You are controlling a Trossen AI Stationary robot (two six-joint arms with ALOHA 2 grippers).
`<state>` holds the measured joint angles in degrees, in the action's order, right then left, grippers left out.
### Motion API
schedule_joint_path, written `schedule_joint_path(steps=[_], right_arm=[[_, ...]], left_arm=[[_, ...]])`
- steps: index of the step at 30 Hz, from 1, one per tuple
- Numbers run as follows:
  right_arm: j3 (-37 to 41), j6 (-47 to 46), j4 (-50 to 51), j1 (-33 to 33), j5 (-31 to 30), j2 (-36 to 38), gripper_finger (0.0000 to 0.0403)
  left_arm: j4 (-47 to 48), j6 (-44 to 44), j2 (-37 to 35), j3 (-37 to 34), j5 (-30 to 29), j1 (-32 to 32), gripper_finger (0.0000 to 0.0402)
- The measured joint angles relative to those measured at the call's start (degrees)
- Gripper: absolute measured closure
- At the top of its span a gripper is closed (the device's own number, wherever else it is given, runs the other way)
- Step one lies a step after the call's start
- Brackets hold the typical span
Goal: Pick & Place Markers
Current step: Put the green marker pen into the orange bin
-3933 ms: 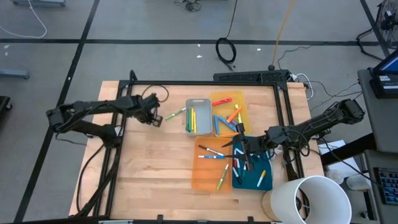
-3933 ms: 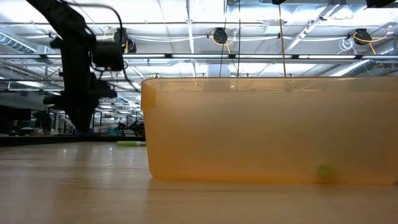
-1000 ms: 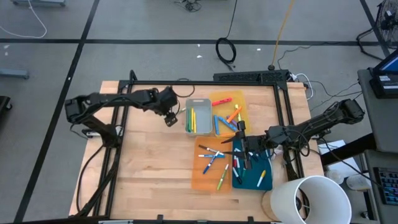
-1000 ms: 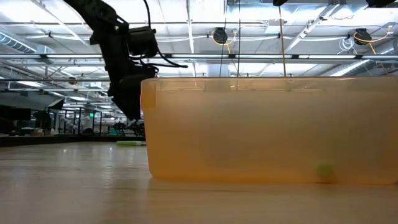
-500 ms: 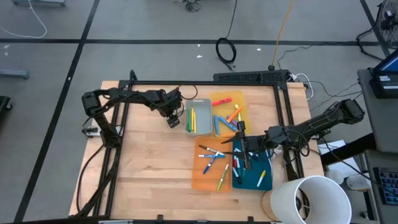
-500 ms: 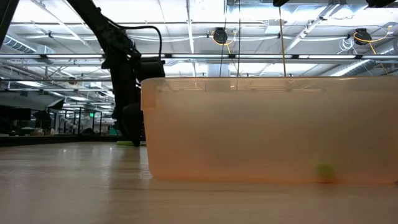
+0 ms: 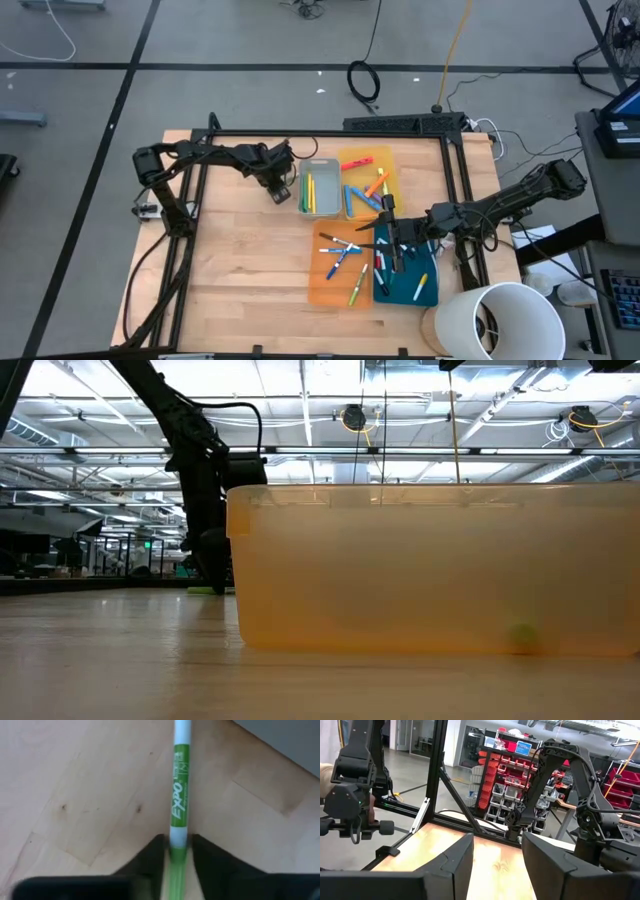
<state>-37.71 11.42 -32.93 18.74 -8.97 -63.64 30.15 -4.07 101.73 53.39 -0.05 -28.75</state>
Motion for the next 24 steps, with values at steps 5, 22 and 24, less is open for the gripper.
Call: schedule_joint_path(steps=[5,22,24], right_arm=[[0.0,0.0,0.0,0.0,0.0,0.0,0.0248],[0.0,-0.2,0.7,0.0,0.0,0.0,0.0248],[0.0,-0.2,0.7,0.0,0.0,0.0,0.0248]], left_arm=[[1.1,-4.0,0.0,0.0,0.0,0.0,0.0372],[14.1,-11.6,-20.2,-0.7,-5.5,9.6,0.0369],[13.3,-13.3,-24.3,-0.5,-5.8,12.5,0.0369]])
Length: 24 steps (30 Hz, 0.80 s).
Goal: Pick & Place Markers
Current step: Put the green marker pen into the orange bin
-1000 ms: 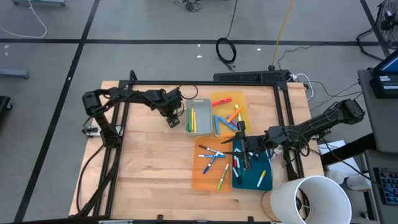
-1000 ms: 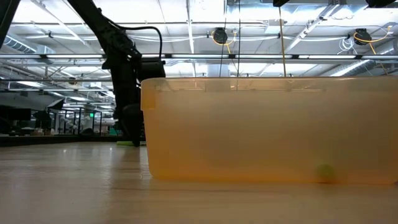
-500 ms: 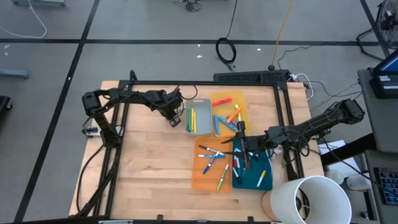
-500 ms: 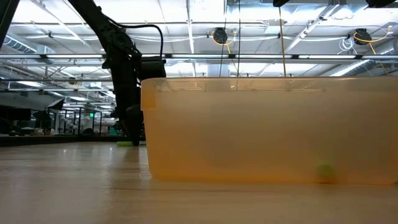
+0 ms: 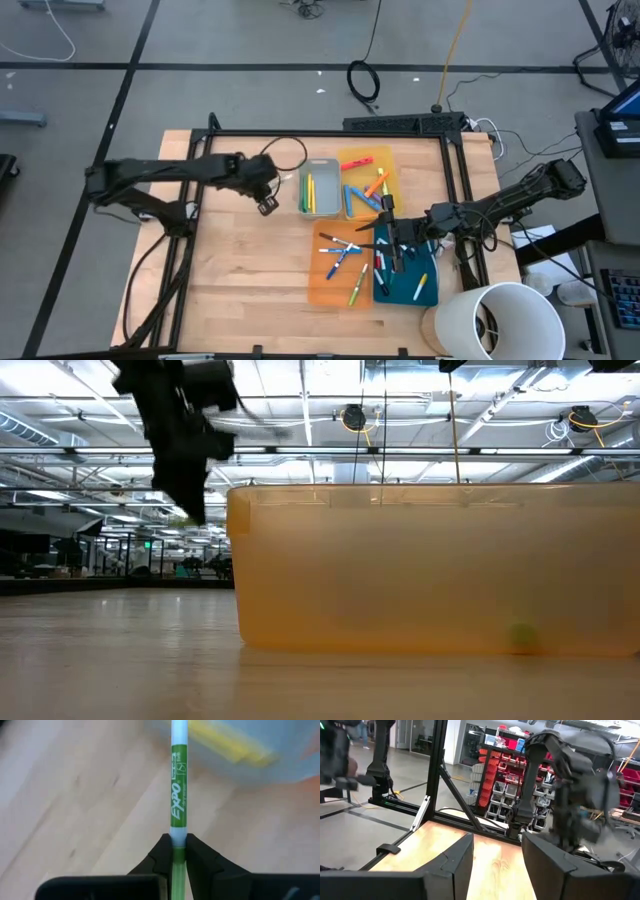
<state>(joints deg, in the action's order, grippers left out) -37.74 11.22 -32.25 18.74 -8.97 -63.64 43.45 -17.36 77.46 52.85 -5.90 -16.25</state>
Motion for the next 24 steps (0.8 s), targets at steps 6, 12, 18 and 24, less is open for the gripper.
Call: schedule_joint_path(steps=[6,12,18,24], right_arm=[[0.0,-0.1,0.0,0.0,0.0,0.0,0.0248],[0.0,-0.2,-0.9,0.0,0.0,0.0,0.0248],[0.0,-0.5,-2.0,0.0,0.0,0.0,0.0248],[0.0,-0.9,-2.2,0.0,-0.1,0.0,0.0248]], left_arm=[[-7.2,-5.0,-9.9,0.1,-3.1,11.9,0.0369],[-16.3,-12.6,-8.8,0.4,-8.8,25.5,0.0369],[-14.3,-16.2,3.0,10.9,-9.4,32.0,0.0369],[-8.8,-8.1,18.7,28.4,-9.0,34.7,0.0369]])
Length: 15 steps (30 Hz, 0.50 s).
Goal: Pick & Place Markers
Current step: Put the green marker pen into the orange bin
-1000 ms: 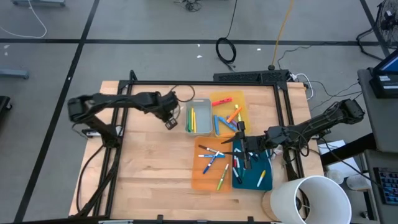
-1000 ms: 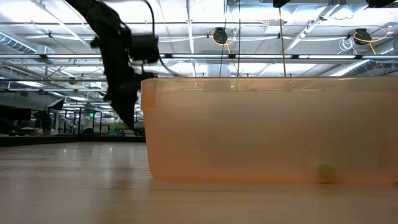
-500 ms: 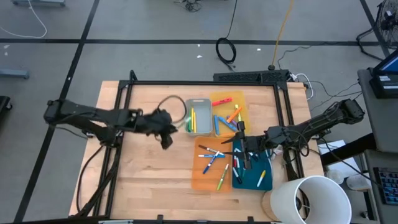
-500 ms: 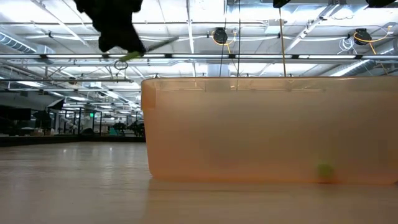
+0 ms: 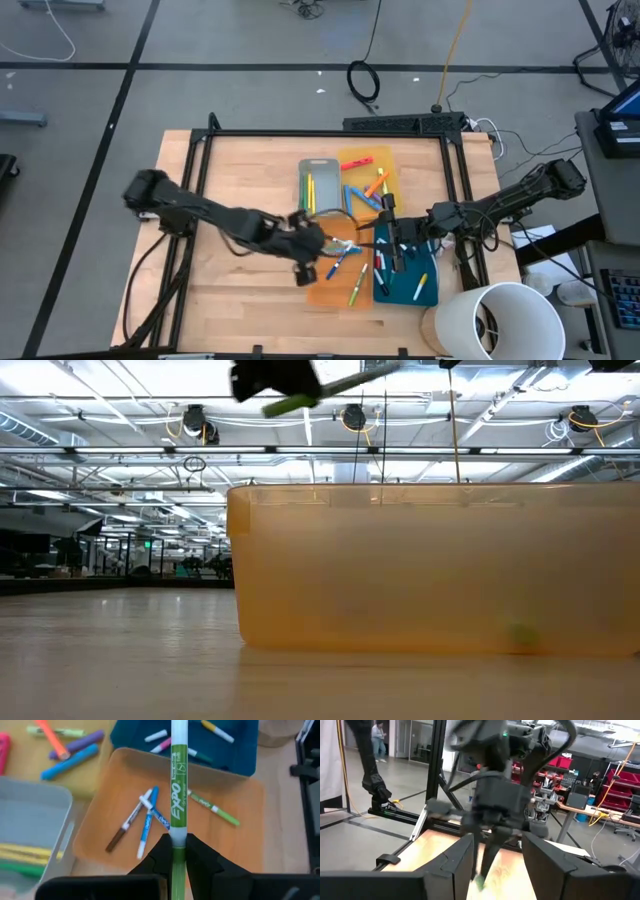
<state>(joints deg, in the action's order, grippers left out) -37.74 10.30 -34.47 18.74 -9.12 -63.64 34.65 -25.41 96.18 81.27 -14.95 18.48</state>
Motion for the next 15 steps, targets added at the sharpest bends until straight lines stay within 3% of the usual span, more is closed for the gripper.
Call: schedule_joint_path(steps=[6,15], right_arm=[[0.0,-0.5,0.0,0.0,0.0,0.0,0.0248],[0.0,-0.6,0.7,0.0,0.2,0.0,0.0248]], left_arm=[[1.3,5.3,12.1,10.3,2.6,-0.9,0.0369],[-1.8,3.3,19.1,10.7,7.8,-2.2,0.034]])
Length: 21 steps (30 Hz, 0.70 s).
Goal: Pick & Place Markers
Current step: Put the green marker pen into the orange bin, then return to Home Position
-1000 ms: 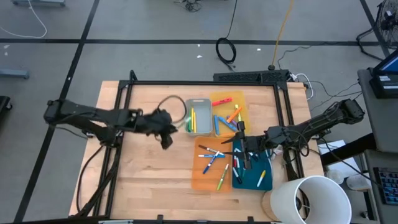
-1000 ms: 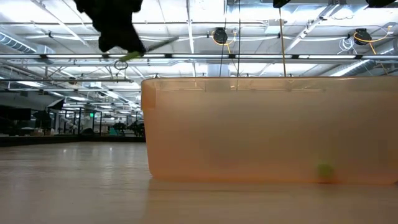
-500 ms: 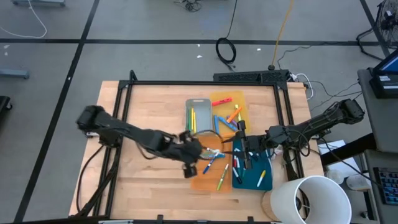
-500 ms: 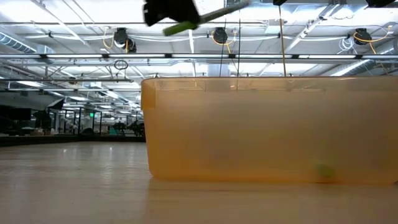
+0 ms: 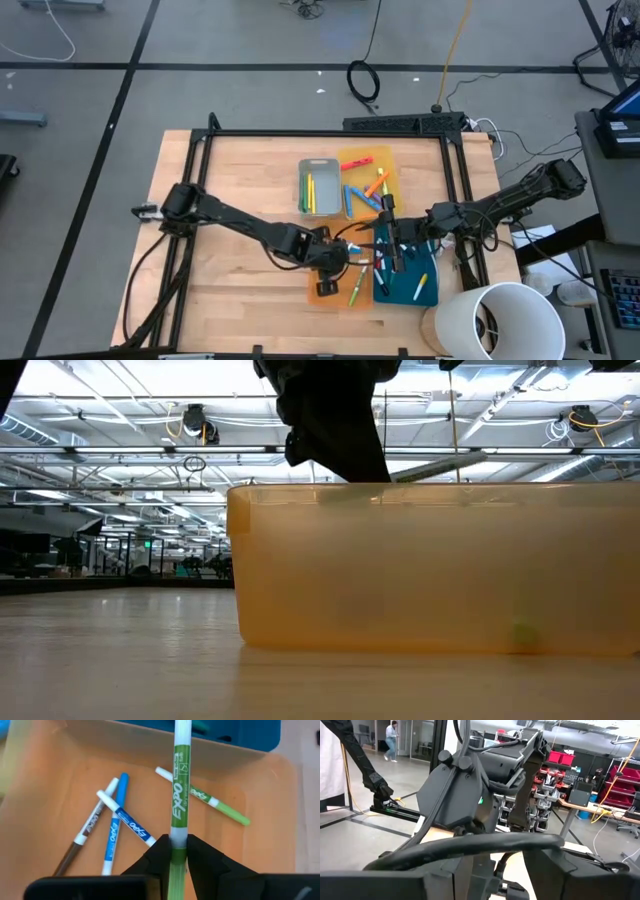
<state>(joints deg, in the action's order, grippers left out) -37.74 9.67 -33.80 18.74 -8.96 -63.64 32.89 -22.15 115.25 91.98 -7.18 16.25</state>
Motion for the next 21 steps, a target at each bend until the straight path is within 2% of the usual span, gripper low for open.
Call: schedule_joint_path(steps=[11,13,16,18,21], right_arm=[[0.0,0.0,-0.2,0.0,0.0,0.0,0.0248],[0.0,0.0,0.1,0.0,0.0,0.0,0.0248],[0.1,-0.2,1.2,0.1,-0.2,0.6,0.0248],[0.1,-1.6,2.1,0.1,-0.5,2.1,0.0248],[0.0,-4.7,6.0,0.1,-2.3,5.5,0.0248]], left_arm=[[0.0,0.9,-0.4,0.0,0.2,0.0,0.0301],[2.8,3.0,-0.4,0.1,1.7,-0.3,0.03],[11.9,-0.1,-2.5,0.2,3.7,-0.6,0.0299],[14.3,1.9,-5.1,-0.2,0.5,0.8,0.0299],[13.9,5.0,-10.2,-3.2,-10.0,4.7,0.0299]])
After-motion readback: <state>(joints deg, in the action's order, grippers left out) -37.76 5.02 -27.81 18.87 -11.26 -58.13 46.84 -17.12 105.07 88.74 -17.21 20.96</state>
